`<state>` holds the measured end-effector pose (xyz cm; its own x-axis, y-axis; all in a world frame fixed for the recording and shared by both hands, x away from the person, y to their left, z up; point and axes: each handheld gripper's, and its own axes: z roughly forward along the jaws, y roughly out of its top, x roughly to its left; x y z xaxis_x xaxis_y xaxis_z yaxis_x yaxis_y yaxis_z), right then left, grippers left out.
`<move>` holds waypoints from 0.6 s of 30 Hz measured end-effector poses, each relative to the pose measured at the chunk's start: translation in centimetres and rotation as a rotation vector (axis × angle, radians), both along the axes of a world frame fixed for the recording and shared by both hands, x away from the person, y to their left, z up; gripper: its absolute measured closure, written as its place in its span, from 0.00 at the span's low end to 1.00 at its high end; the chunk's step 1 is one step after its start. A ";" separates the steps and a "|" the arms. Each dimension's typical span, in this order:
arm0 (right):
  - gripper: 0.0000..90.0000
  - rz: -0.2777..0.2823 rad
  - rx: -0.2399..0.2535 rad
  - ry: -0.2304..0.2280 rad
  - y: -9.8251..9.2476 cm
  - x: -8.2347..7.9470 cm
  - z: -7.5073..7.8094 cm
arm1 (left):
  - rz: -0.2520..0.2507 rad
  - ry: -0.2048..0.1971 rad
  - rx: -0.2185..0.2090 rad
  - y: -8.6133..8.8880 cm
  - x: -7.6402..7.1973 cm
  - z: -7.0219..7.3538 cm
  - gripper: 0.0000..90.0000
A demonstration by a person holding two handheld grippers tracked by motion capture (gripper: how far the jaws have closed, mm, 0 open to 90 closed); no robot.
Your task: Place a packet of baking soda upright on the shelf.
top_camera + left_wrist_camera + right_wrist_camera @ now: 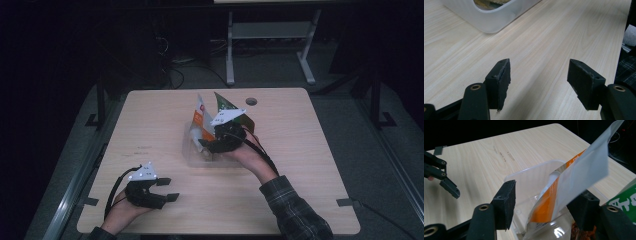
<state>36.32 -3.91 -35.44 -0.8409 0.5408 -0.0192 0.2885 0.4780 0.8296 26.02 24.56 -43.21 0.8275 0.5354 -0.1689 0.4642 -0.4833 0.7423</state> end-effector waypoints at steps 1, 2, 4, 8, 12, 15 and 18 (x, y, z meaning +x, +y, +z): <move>0.46 -0.003 0.002 -0.002 -0.1 -0.1 0.0 | -0.002 -0.001 0.004 0.0 0.0 0.0 0.39; 0.45 -0.006 0.004 0.000 -0.2 -0.3 0.1 | -0.003 0.000 0.004 0.0 0.0 0.0 0.39; 0.45 -0.006 0.008 -0.004 -0.4 -0.5 0.1 | -0.005 -0.003 0.005 0.1 0.0 0.0 0.39; 0.45 -0.010 0.013 0.001 -1.1 -1.2 0.1 | -0.012 -0.009 0.014 0.0 0.0 0.0 0.38; 0.45 -0.002 0.014 0.002 -1.9 -2.0 0.0 | -0.027 -0.012 0.021 -0.2 -0.1 -0.1 0.37; 0.44 0.002 0.013 0.003 -2.4 -2.7 -0.2 | -0.039 -0.014 0.032 -0.2 -0.1 -0.1 0.37; 0.44 0.008 0.012 0.004 -3.1 -3.3 -0.4 | -0.042 -0.016 0.030 -0.3 -0.2 -0.1 0.37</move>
